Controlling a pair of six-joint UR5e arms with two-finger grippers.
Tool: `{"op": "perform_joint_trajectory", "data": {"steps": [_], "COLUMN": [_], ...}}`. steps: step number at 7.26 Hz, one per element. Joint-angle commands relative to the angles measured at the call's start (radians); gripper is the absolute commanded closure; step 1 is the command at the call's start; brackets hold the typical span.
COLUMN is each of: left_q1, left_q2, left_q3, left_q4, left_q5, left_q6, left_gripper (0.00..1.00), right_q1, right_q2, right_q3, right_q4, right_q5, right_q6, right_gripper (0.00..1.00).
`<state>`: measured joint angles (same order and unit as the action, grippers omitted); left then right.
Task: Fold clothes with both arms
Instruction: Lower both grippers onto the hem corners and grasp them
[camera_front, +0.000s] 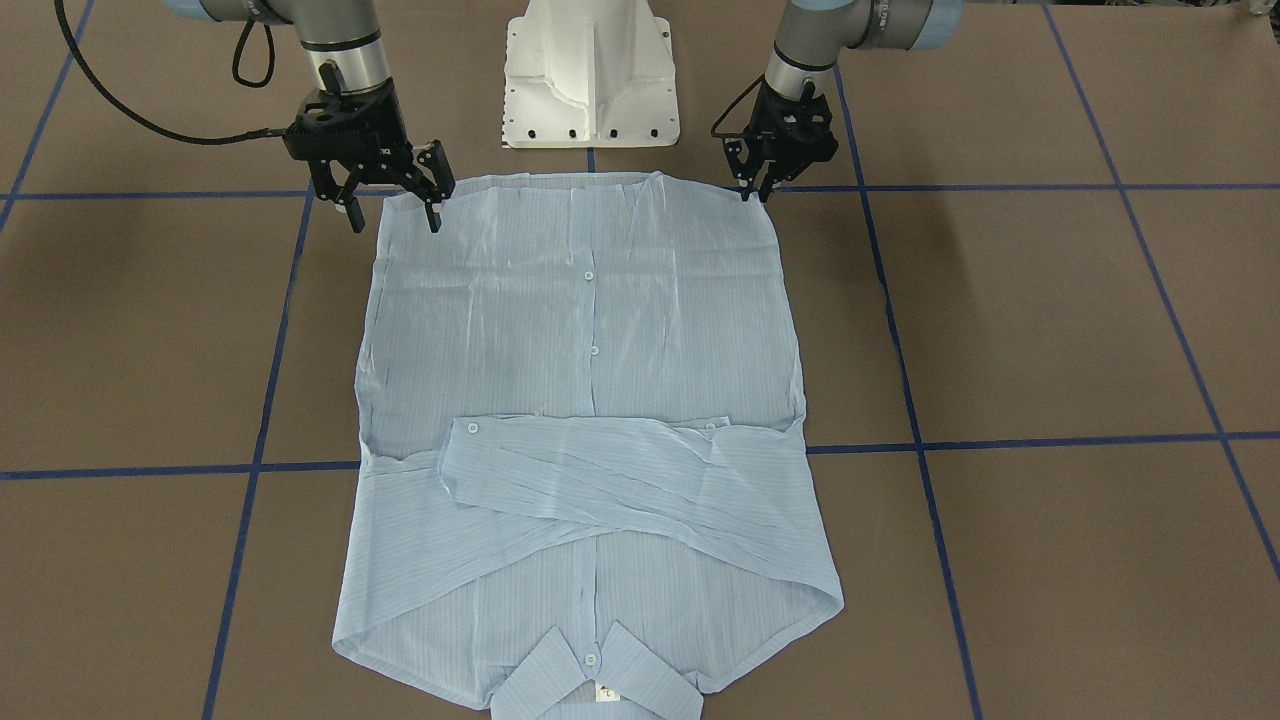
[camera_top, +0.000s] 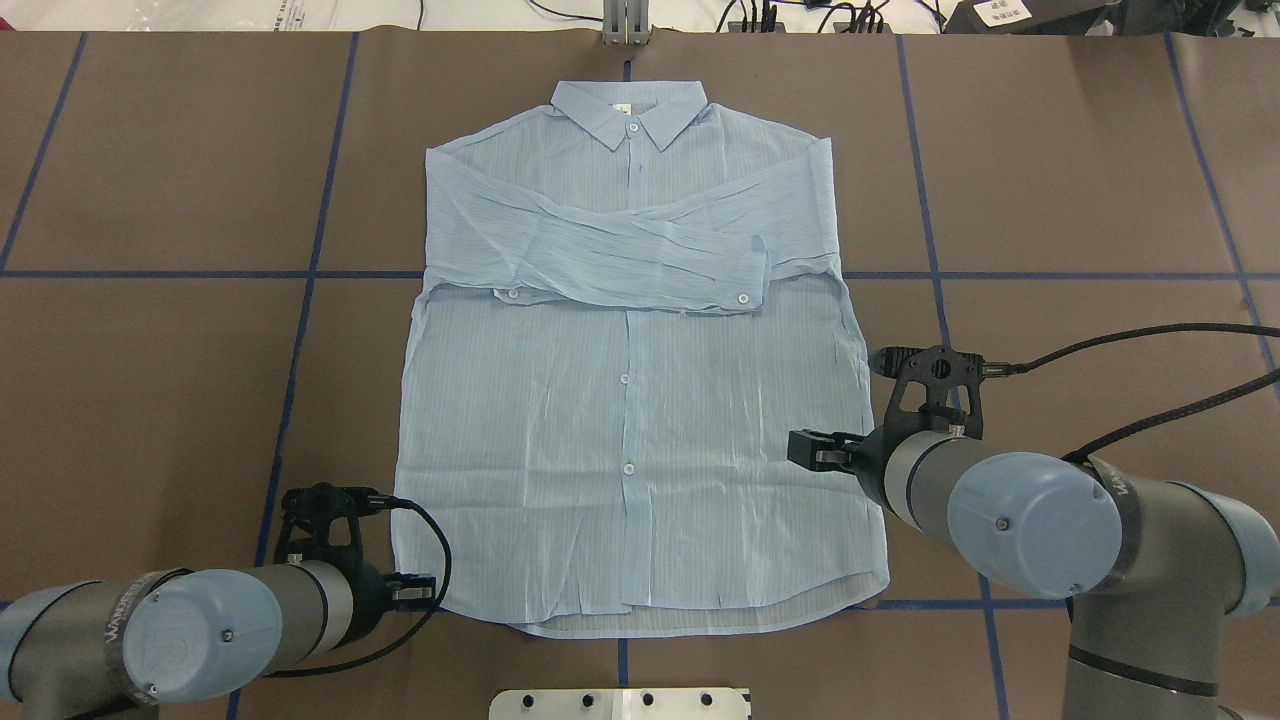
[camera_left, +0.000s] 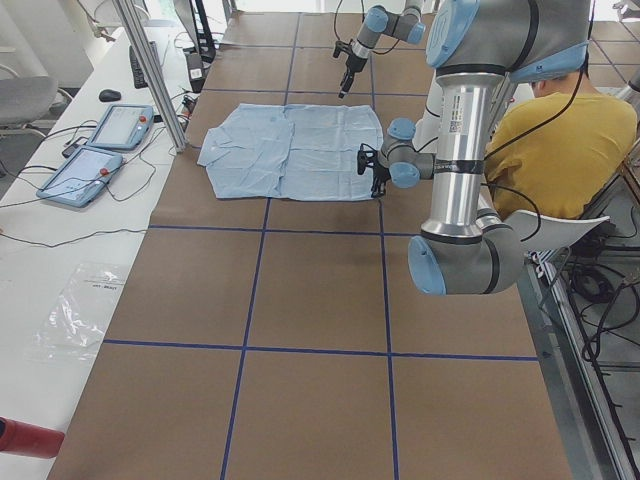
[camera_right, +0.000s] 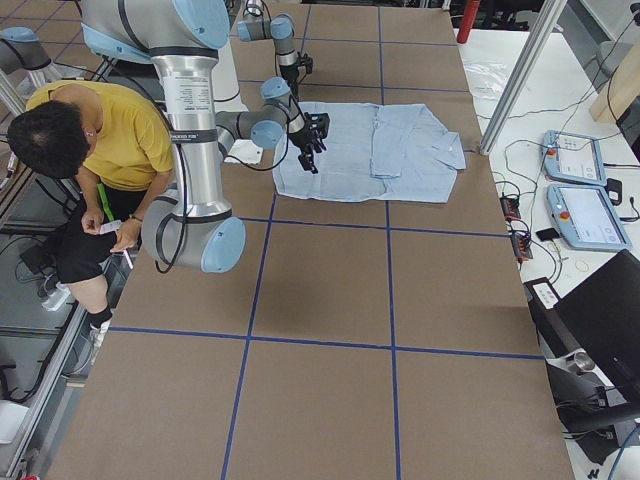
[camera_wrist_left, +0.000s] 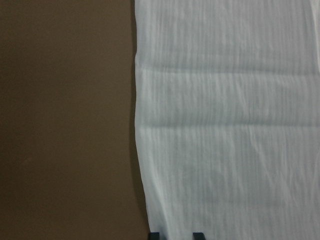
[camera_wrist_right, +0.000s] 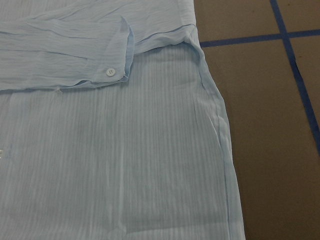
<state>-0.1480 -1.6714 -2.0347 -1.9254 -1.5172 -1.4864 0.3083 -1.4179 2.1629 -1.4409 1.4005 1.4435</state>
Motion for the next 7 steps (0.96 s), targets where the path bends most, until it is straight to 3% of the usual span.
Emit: {"op": "perform_joint_trajectory", "data": {"steps": [1, 2, 5, 7], "left_q1": [0.001, 0.002, 0.002, 0.002], "left_q2": [0.001, -0.005, -0.014, -0.016], "left_q3": [0.004, 0.001, -0.01, -0.041], "left_q4": [0.005, 0.038, 0.04, 0.039], "left_q5": [0.0, 0.0, 0.003, 0.005], "left_q6": [0.0, 0.0, 0.0, 0.0], "left_gripper": [0.8, 0.97, 1.0, 1.0], "right_q1": [0.0, -0.002, -0.014, -0.038], "right_q2": [0.001, -0.003, -0.013, -0.086], "right_q3": [0.0, -0.002, 0.0, 0.0], "right_q4": [0.001, 0.001, 0.004, 0.121], "right_q5": [0.0, 0.0, 0.002, -0.005], "right_q6": [0.0, 0.002, 0.006, 0.009], "right_gripper": [0.0, 0.0, 0.0, 0.0]}}
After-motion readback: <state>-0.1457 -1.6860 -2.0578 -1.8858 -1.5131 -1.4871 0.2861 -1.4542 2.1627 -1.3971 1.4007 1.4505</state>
